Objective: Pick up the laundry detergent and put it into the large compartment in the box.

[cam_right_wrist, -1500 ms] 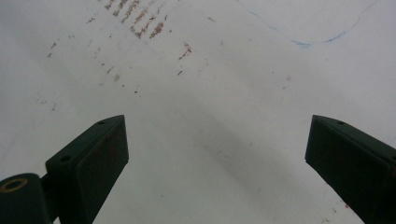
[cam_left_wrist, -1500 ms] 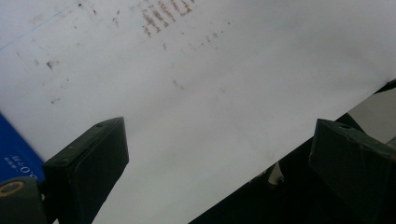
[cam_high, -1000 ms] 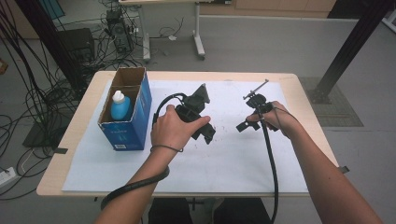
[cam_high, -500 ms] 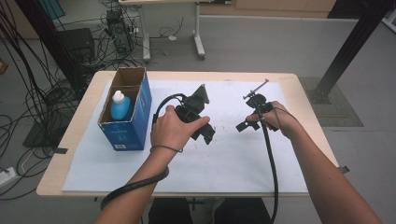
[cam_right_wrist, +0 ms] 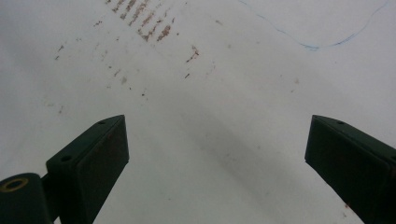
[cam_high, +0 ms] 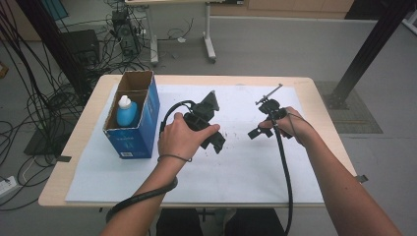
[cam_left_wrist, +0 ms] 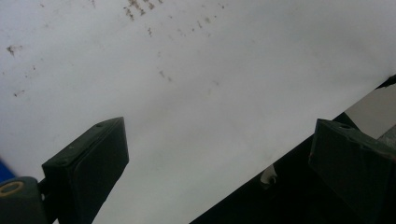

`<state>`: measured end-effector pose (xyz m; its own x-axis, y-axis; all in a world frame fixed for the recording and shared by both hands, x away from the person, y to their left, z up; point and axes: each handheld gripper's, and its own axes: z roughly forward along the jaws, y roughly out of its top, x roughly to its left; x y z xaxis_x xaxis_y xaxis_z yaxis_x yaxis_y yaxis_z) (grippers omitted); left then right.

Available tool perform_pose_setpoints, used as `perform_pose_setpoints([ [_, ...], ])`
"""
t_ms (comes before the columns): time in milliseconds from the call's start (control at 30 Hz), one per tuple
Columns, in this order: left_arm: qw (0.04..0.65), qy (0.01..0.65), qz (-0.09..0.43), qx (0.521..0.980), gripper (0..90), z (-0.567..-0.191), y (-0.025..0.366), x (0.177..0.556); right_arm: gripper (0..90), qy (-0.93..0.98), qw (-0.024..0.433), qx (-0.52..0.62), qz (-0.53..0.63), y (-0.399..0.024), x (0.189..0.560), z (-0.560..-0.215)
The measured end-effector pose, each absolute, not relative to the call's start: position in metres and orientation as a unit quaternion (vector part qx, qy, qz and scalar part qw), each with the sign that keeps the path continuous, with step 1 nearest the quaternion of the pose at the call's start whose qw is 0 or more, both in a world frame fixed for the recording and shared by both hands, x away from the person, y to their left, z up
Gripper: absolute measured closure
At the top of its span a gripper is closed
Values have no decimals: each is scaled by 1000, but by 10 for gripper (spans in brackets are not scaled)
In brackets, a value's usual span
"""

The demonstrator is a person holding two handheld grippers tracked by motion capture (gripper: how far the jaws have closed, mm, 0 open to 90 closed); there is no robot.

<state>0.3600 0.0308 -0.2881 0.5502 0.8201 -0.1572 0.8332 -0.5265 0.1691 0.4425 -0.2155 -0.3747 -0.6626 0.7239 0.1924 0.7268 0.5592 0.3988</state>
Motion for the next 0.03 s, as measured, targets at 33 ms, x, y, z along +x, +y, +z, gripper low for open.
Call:
perform_pose_setpoints([
  [33, 113, 474, -29, 873, 50, -288, 31, 360, 59, -883, 3, -411, -228, -216, 443, -375],
])
